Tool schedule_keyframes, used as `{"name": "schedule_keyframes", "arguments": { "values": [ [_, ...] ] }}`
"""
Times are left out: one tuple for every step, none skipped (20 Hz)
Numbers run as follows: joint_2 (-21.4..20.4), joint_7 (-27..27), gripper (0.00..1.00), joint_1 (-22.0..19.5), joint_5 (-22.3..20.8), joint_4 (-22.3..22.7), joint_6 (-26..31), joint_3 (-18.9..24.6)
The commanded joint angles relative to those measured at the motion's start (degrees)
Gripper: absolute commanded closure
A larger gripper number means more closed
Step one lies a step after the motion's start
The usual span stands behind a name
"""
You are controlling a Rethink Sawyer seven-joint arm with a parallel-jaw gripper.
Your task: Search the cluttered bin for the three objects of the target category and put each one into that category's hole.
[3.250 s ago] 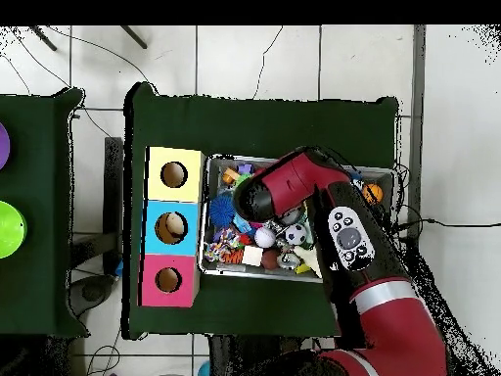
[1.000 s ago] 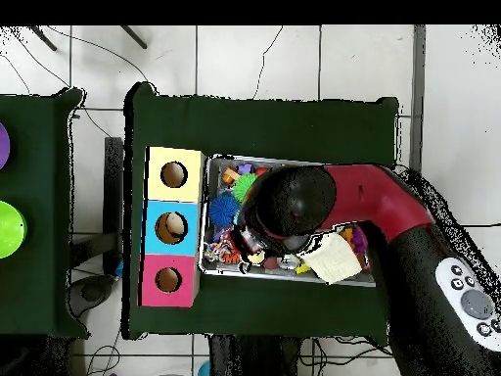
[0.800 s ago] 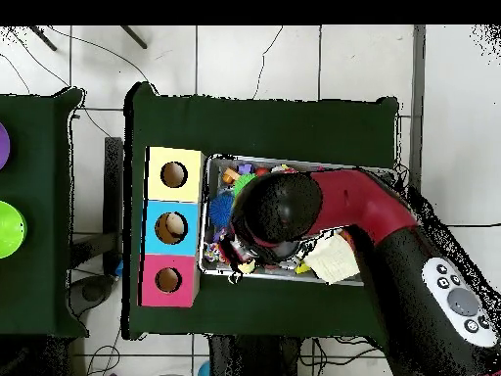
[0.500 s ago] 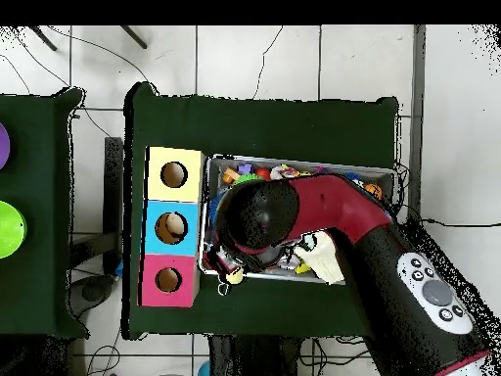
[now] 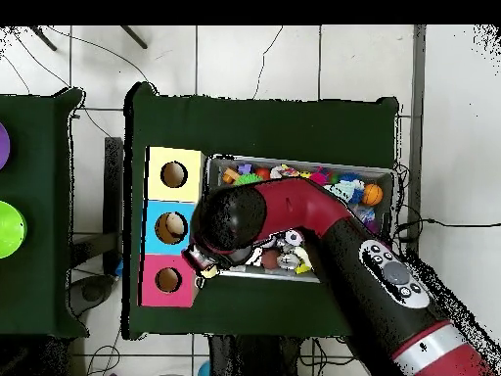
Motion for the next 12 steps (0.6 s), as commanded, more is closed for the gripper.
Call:
{"name": "schedule_keyframes", "arguments": {
  "values": [
    [4.87,6.60,1.00,2.77,-1.92,5.13,-11.12,-3.64],
    [5.05,7.03,1.00,3.28,-1.95,5.20,-12.04,-3.98],
    [5.21,7.29,1.00,3.76,-2.15,5.24,-12.84,-4.43],
    [5.41,7.53,1.00,4.20,-2.12,5.26,-13.51,-4.81],
    [5.63,7.64,1.00,4.53,-2.12,5.28,-14.17,-5.16],
    [5.81,7.73,1.00,4.86,-2.01,5.32,-14.46,-5.53],
    [5.86,7.66,1.00,5.24,-1.89,5.15,-14.22,-5.96],
    [5.85,7.63,1.00,5.48,-1.75,5.23,-14.18,-6.27],
    [5.79,7.50,1.00,5.79,-1.73,5.23,-13.74,-6.66],
    [5.74,7.57,1.00,6.02,-1.53,5.33,-13.48,-6.96],
    [5.79,7.58,1.00,6.40,-1.44,5.22,-12.84,-7.40],
    [5.83,7.60,1.00,6.79,-1.36,5.11,-12.20,-7.83]
  ]
}}
